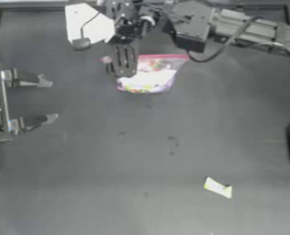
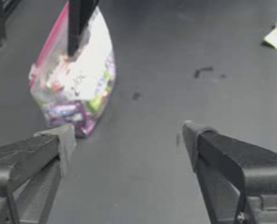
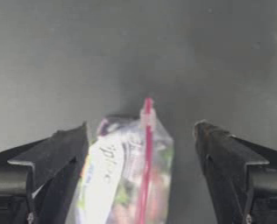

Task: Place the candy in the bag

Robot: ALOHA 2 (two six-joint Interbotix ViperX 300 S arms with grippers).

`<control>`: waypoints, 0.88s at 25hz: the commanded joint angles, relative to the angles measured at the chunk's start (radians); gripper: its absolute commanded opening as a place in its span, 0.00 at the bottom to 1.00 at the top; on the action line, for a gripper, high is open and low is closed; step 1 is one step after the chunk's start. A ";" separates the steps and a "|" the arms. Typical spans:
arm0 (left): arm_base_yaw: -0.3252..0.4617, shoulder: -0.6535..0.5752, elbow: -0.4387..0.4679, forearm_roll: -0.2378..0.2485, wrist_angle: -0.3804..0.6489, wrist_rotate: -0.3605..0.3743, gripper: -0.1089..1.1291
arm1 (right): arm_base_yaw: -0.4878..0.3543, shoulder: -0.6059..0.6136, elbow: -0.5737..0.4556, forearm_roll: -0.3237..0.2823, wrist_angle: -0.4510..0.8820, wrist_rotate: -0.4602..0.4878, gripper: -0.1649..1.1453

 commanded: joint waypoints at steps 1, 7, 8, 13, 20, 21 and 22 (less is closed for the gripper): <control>0.000 0.012 -0.012 -0.002 -0.005 -0.002 0.91 | 0.008 -0.018 -0.035 -0.012 0.005 0.003 0.87; 0.000 0.011 -0.014 -0.002 -0.005 -0.002 0.91 | 0.014 -0.012 -0.035 -0.015 0.006 0.005 0.79; 0.000 0.011 -0.014 -0.002 -0.005 -0.002 0.91 | 0.012 -0.011 -0.035 -0.015 0.006 0.005 0.77; 0.000 0.011 -0.012 -0.002 -0.005 -0.003 0.91 | 0.014 -0.005 -0.037 -0.014 0.011 0.005 0.74; 0.000 0.012 -0.011 -0.002 -0.009 -0.003 0.91 | 0.014 0.012 -0.052 -0.048 0.014 0.006 0.74; 0.000 0.011 -0.012 -0.002 -0.008 -0.003 0.91 | 0.014 0.017 -0.057 -0.052 0.017 0.008 0.74; 0.000 0.011 -0.012 -0.002 -0.008 -0.003 0.91 | 0.014 0.021 -0.064 -0.052 0.023 0.008 0.74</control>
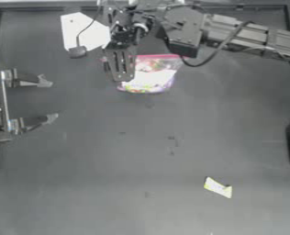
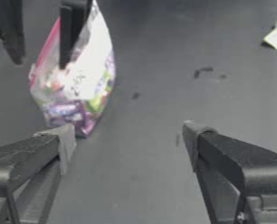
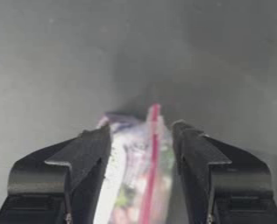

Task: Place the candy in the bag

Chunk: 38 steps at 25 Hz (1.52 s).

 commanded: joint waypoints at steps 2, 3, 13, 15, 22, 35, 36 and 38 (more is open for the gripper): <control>0.000 0.011 -0.011 -0.002 -0.008 -0.002 0.91 | 0.002 -0.009 -0.051 -0.012 0.020 0.005 0.74; 0.000 0.011 -0.012 -0.002 -0.009 -0.002 0.91 | 0.002 -0.005 -0.058 -0.008 0.029 0.006 0.74; 0.000 0.009 -0.008 -0.002 -0.008 0.000 0.91 | 0.003 0.021 -0.092 -0.005 0.060 0.008 0.73; 0.000 0.006 -0.008 -0.002 -0.008 0.000 0.91 | 0.003 0.021 -0.094 -0.003 0.060 0.008 0.73; 0.000 0.003 -0.005 -0.002 -0.008 0.000 0.91 | 0.003 0.028 -0.097 -0.005 0.060 0.009 0.72; 0.000 0.002 0.000 -0.002 -0.008 0.000 0.91 | 0.002 0.037 -0.103 -0.017 0.066 0.009 0.60; 0.000 0.003 0.002 -0.002 -0.008 0.000 0.91 | 0.002 0.038 -0.103 -0.018 0.066 0.009 0.59; 0.000 0.000 0.002 -0.002 -0.008 0.000 0.91 | 0.003 0.040 -0.103 -0.025 0.066 0.009 0.57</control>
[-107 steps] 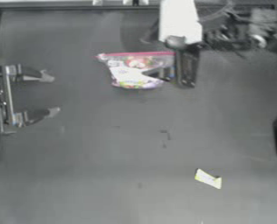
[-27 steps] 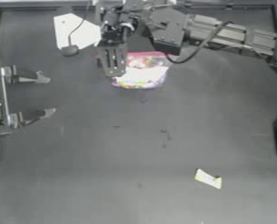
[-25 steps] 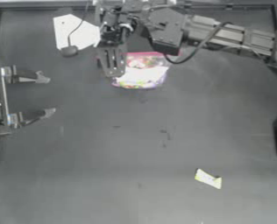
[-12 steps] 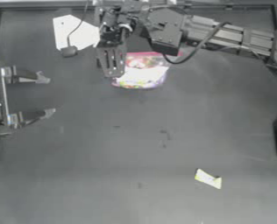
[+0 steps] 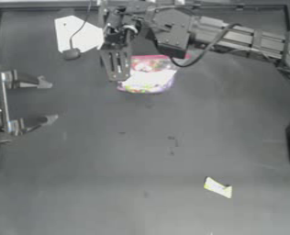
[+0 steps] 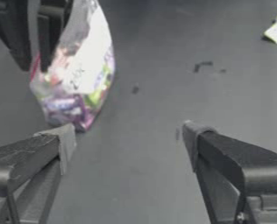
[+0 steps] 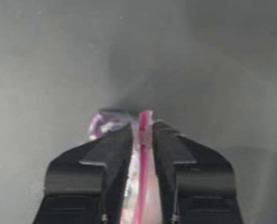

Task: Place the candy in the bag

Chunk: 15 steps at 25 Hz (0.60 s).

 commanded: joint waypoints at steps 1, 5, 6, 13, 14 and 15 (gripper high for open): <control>0.000 0.000 -0.011 -0.002 -0.008 0.000 0.91 | 0.002 -0.018 -0.026 -0.011 -0.003 0.000 0.56; 0.000 -0.006 -0.006 -0.002 -0.006 0.000 0.91 | 0.003 -0.017 -0.026 -0.025 -0.005 0.000 0.50; 0.000 -0.009 -0.005 -0.002 -0.006 -0.002 0.91 | 0.002 -0.017 -0.026 -0.025 -0.006 0.000 0.48; 0.000 -0.017 -0.002 -0.002 -0.002 -0.002 0.91 | 0.003 -0.018 -0.028 -0.015 0.000 0.002 0.44; 0.000 -0.017 -0.002 -0.002 0.000 -0.002 0.91 | 0.003 -0.020 -0.029 -0.011 0.002 0.002 0.44; 0.000 -0.017 -0.002 -0.002 0.000 -0.002 0.91 | 0.003 -0.020 -0.034 -0.009 0.006 0.002 0.44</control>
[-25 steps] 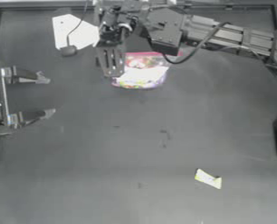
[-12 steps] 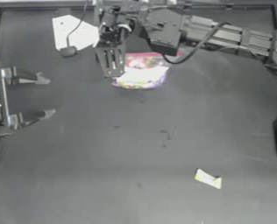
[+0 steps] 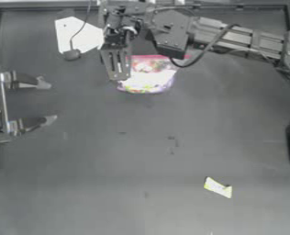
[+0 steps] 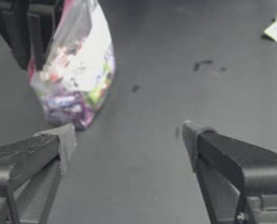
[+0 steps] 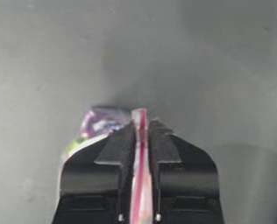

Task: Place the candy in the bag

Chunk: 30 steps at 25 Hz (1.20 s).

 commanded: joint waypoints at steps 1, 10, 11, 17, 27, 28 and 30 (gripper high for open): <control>0.000 -0.003 -0.012 -0.002 -0.003 -0.002 0.91 | 0.000 -0.025 -0.038 0.017 0.009 0.002 0.44; 0.002 -0.003 -0.005 -0.002 -0.003 -0.002 0.91 | 0.002 -0.025 -0.069 0.037 0.052 0.002 0.43; 0.002 -0.003 -0.005 -0.002 -0.003 -0.002 0.91 | 0.000 -0.026 -0.069 0.043 0.054 0.002 0.43; 0.012 -0.003 -0.003 -0.002 -0.003 0.000 0.91 | 0.000 -0.035 -0.069 0.066 0.055 -0.003 0.42; 0.040 0.009 -0.003 -0.002 -0.008 0.003 0.91 | 0.000 -0.035 -0.075 0.061 0.058 -0.008 0.41; 0.051 0.015 -0.003 -0.002 -0.014 0.006 0.91 | -0.002 -0.035 -0.075 0.061 0.058 -0.008 0.41; 0.074 0.031 -0.003 0.000 -0.035 0.009 0.91 | -0.002 -0.034 -0.075 0.061 0.058 -0.008 0.41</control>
